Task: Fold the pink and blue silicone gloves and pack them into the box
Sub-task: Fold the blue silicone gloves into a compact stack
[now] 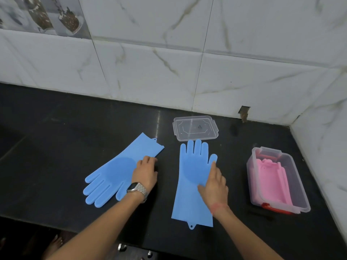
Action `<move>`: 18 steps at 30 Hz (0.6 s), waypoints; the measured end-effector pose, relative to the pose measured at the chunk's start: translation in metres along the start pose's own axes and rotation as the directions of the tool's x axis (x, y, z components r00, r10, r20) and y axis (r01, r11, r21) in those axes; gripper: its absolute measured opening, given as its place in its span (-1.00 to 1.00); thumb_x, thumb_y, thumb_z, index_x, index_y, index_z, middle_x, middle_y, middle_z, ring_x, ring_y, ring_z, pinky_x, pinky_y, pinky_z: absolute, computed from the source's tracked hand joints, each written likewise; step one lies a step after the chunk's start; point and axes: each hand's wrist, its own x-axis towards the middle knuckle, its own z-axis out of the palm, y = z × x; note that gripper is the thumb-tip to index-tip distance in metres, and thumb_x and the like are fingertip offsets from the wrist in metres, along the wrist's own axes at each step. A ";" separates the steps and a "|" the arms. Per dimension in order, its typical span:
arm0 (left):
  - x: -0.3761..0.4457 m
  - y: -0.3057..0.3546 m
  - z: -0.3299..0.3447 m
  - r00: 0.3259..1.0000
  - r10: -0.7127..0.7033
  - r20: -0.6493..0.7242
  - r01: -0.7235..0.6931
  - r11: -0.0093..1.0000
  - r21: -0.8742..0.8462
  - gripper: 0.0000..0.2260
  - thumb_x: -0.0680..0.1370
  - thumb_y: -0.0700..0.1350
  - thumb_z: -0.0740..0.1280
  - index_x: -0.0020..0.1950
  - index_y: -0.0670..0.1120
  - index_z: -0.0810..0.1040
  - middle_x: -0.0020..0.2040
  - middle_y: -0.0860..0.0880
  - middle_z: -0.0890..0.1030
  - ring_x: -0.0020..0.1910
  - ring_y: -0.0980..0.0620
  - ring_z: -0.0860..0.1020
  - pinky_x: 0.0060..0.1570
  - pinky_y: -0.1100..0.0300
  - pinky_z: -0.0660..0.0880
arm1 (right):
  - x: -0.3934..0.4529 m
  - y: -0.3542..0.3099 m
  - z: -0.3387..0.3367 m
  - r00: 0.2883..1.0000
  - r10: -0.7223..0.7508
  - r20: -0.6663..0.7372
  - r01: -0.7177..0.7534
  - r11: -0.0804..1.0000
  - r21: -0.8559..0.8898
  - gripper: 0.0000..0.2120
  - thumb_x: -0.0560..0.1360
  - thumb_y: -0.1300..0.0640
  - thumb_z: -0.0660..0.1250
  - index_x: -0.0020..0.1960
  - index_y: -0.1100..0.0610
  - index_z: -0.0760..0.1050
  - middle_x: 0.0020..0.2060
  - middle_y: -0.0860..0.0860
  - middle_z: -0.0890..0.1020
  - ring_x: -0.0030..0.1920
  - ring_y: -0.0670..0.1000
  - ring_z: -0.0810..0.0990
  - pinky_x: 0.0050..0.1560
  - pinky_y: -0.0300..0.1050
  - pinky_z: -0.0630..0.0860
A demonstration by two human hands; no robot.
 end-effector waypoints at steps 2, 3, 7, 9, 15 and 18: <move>0.003 -0.016 -0.004 0.999 -0.033 -0.011 0.034 0.992 0.118 -0.65 0.53 -0.06 0.32 0.30 -0.05 0.41 0.29 -0.05 0.42 0.23 -0.11 0.40 0.04 0.04 0.48 | -0.010 0.006 0.013 0.983 -0.184 0.002 0.181 0.964 -0.193 -0.17 0.54 -0.10 0.26 0.57 -0.03 -0.24 0.58 0.00 -0.06 0.57 0.10 0.00 0.51 0.08 0.02; 0.003 -0.022 -0.005 0.999 -0.050 -0.011 0.052 0.988 0.145 -0.67 0.55 -0.02 0.30 0.29 -0.07 0.42 0.28 -0.07 0.43 0.23 -0.13 0.39 0.04 0.03 0.48 | -0.013 0.007 0.019 0.971 -0.232 0.059 0.239 0.943 -0.231 -0.20 0.56 -0.15 0.20 0.57 -0.05 -0.27 0.58 -0.01 -0.15 0.57 0.09 -0.14 0.51 0.07 -0.11; 0.007 -0.037 -0.007 0.999 -0.038 -0.014 0.040 0.984 0.173 -0.77 0.61 -0.04 0.21 0.19 -0.15 0.44 0.19 -0.10 0.46 0.17 -0.13 0.41 0.00 0.04 0.49 | -0.010 0.014 0.041 0.948 -0.201 0.248 0.271 0.916 -0.294 -0.27 0.57 -0.30 -0.01 0.55 -0.09 -0.33 0.57 -0.01 -0.28 0.54 0.09 -0.32 0.42 0.08 -0.35; 0.010 -0.039 -0.011 0.999 -0.031 -0.008 0.032 0.978 0.208 -0.81 0.62 -0.11 0.16 0.15 -0.17 0.45 0.16 -0.12 0.47 0.12 -0.13 0.42 -0.01 0.04 0.49 | -0.003 0.015 0.042 0.945 -0.197 0.261 0.272 0.916 -0.294 -0.28 0.56 -0.32 -0.05 0.55 -0.10 -0.34 0.57 -0.02 -0.27 0.55 0.09 -0.32 0.42 0.09 -0.35; 0.015 -0.038 -0.032 0.996 0.068 0.052 -0.079 0.967 0.242 -0.90 0.59 -0.13 0.15 -0.03 -0.14 0.40 -0.02 -0.14 0.56 -0.07 -0.15 0.49 -0.22 0.04 0.38 | -0.004 0.003 0.027 0.932 -0.248 0.263 0.327 0.890 -0.318 -0.25 0.59 -0.19 0.08 0.56 -0.03 -0.33 0.57 0.01 -0.27 0.54 0.09 -0.34 0.43 0.10 -0.38; 0.002 -0.034 -0.046 0.937 0.302 0.174 -0.336 0.913 0.230 -0.87 0.60 -0.05 0.15 0.01 -0.10 0.38 -0.09 -0.13 0.61 -0.14 -0.23 0.56 -0.23 0.02 0.42 | -0.015 -0.026 0.015 0.852 -0.483 0.204 0.524 0.796 -0.302 -0.10 0.53 -0.07 0.30 0.56 -0.02 -0.32 0.56 -0.02 -0.29 0.53 0.05 -0.36 0.46 0.09 -0.38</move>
